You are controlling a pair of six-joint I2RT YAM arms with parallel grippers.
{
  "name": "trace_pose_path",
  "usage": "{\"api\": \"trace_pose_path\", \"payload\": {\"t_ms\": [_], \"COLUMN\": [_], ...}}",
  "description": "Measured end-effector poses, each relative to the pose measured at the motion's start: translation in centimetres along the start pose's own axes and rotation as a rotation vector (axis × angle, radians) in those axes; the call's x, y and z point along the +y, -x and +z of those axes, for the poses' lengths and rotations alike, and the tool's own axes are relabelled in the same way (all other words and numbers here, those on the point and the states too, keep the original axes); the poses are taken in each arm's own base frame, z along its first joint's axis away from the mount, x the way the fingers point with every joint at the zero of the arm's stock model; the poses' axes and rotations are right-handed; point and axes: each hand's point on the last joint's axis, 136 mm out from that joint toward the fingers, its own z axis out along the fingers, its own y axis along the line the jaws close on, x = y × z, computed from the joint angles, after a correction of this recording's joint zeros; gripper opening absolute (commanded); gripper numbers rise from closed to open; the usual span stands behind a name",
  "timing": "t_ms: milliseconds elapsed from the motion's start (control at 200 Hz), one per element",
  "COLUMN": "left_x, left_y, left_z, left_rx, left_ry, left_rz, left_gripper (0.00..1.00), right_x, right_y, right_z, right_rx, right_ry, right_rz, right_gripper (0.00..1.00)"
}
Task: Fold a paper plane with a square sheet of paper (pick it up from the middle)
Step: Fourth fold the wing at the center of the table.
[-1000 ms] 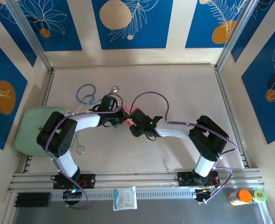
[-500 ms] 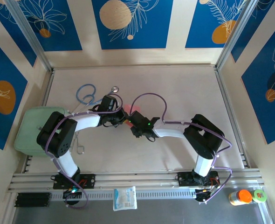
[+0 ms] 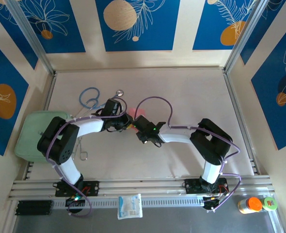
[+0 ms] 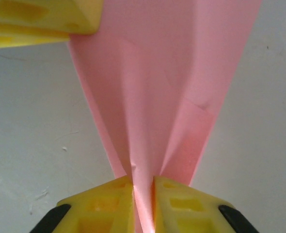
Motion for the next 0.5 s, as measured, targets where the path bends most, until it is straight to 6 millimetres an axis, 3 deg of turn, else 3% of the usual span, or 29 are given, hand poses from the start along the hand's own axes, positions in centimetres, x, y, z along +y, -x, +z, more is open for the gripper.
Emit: {"api": "trace_pose_path", "payload": {"t_ms": [145,275,500], "left_x": [-0.6,-0.3,3.3], "left_y": [1.5,2.2,0.3], "left_z": [-2.3,-4.0,-3.2], "left_rx": [-0.055,-0.101,-0.068], "left_ry": [-0.034,-0.042,0.01], "left_rz": [-0.003,-0.002,-0.046], "left_gripper": [0.3,0.3,0.24], "right_x": [0.1,0.4,0.4], "right_y": [0.2,0.5,0.5], "right_z": [0.0,0.1,-0.1], "right_rx": [-0.008,-0.019,-0.031], "right_ry": [0.009,0.049,0.141], "right_rz": [-0.011,-0.01,0.0], "right_gripper": [0.13,0.13,0.13]}}
